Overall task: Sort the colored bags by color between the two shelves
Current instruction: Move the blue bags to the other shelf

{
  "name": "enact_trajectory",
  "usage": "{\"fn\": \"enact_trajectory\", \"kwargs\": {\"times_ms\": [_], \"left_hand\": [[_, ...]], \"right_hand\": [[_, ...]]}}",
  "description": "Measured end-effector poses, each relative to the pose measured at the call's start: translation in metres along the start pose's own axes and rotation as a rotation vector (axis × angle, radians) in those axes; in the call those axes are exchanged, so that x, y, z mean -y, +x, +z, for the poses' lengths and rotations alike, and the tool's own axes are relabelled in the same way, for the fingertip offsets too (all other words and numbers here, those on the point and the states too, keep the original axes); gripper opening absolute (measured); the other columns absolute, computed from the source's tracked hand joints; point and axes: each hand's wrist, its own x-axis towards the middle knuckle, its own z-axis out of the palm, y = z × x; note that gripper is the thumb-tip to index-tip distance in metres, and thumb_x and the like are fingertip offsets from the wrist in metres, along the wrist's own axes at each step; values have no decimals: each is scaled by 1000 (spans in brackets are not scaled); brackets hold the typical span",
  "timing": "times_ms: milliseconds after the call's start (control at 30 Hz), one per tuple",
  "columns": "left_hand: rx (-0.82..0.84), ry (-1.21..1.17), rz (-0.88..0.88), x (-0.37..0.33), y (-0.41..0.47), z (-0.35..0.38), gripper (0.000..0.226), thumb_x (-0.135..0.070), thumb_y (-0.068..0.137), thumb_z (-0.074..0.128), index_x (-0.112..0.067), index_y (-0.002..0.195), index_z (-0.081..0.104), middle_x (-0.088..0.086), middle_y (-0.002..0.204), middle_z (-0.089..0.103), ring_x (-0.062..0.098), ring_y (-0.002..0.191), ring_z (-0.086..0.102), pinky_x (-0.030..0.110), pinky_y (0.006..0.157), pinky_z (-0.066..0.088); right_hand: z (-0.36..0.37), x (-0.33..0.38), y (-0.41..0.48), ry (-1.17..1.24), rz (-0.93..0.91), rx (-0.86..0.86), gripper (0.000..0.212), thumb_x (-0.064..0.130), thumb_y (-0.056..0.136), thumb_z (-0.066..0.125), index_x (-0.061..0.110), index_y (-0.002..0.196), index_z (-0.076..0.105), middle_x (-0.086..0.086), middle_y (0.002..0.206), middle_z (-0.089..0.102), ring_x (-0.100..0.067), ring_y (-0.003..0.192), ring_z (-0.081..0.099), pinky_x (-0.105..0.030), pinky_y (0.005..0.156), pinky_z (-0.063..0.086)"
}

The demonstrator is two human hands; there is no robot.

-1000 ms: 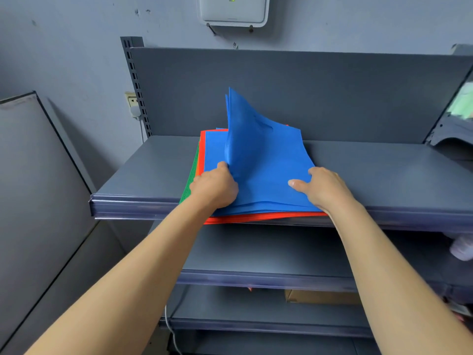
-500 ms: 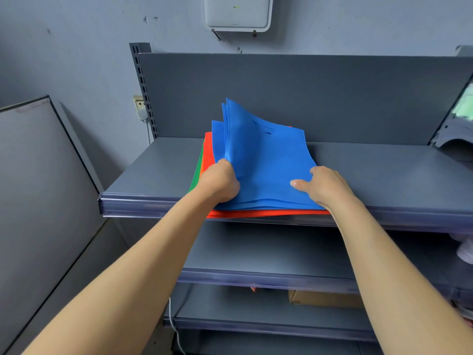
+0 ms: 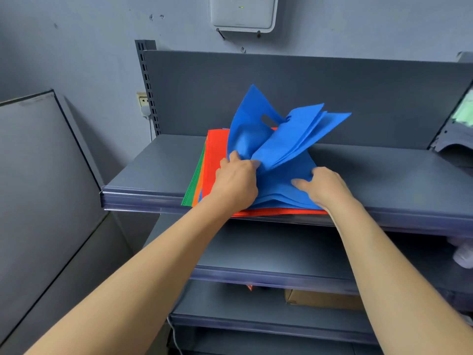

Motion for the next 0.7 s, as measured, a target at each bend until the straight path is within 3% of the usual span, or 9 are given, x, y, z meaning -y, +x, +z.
{"fn": "enact_trajectory", "kwargs": {"times_ms": [100,167,233,267,333,367,400,533,700], "left_hand": [[-96,-83,-89,-10,-2,-3,50,2,86,43,-18,132,47,26,152,-1,38,132,26,34,105,28],[-191,-193,-138,-12,-3,-4,37,8,83,43,-8,115,49,27,151,-17,40,135,24,32,101,32],[-224,-265,-210,-10,-1,-8,28,11,81,43,-7,102,41,27,151,-8,42,108,48,34,78,40],[-224,-289,-249,-8,1,-9,31,11,81,43,-8,105,39,27,148,9,39,90,52,35,70,40],[-236,-344,-297,1,6,-9,43,5,82,46,-9,122,35,18,119,45,35,83,52,36,67,40],[-237,-363,-303,5,8,-9,47,2,83,47,-9,127,33,12,103,52,34,85,53,35,66,39],[-219,-347,-292,8,9,-8,50,0,85,48,-9,131,31,10,98,55,33,86,52,34,67,38],[-121,-132,-120,1,5,3,53,4,85,43,-9,136,40,14,132,40,37,109,52,39,88,45],[-114,37,-33,-13,2,8,40,12,80,42,1,116,56,14,135,32,40,89,57,49,77,49]], "right_hand": [[0,-2,0,22,8,-15,61,49,89,55,0,125,49,-16,128,55,-35,117,50,-42,95,43],[-1,-4,0,0,6,-52,61,49,88,56,2,127,48,-15,131,52,-34,121,45,-41,97,40],[-4,-6,1,-13,3,-92,59,45,87,60,3,127,48,-15,133,50,-33,124,43,-40,97,37],[-5,-8,1,-3,3,-107,58,42,87,62,3,127,49,-15,133,50,-33,123,43,-40,97,38],[-9,-12,2,31,13,-130,54,36,86,64,3,126,49,-15,133,50,-33,121,45,-39,94,40],[-10,-14,2,50,26,-138,53,35,87,64,3,127,49,-15,133,50,-33,121,45,-39,92,41],[-12,-16,1,65,40,-139,54,35,87,63,3,128,48,-15,134,49,-33,121,45,-39,91,41],[-14,-23,-2,142,89,-53,64,43,91,56,3,138,37,-12,142,42,-31,129,39,-39,96,38],[-21,-24,-1,181,131,-129,51,30,88,63,-1,126,48,-13,122,54,-31,107,53,-34,77,43]]}}
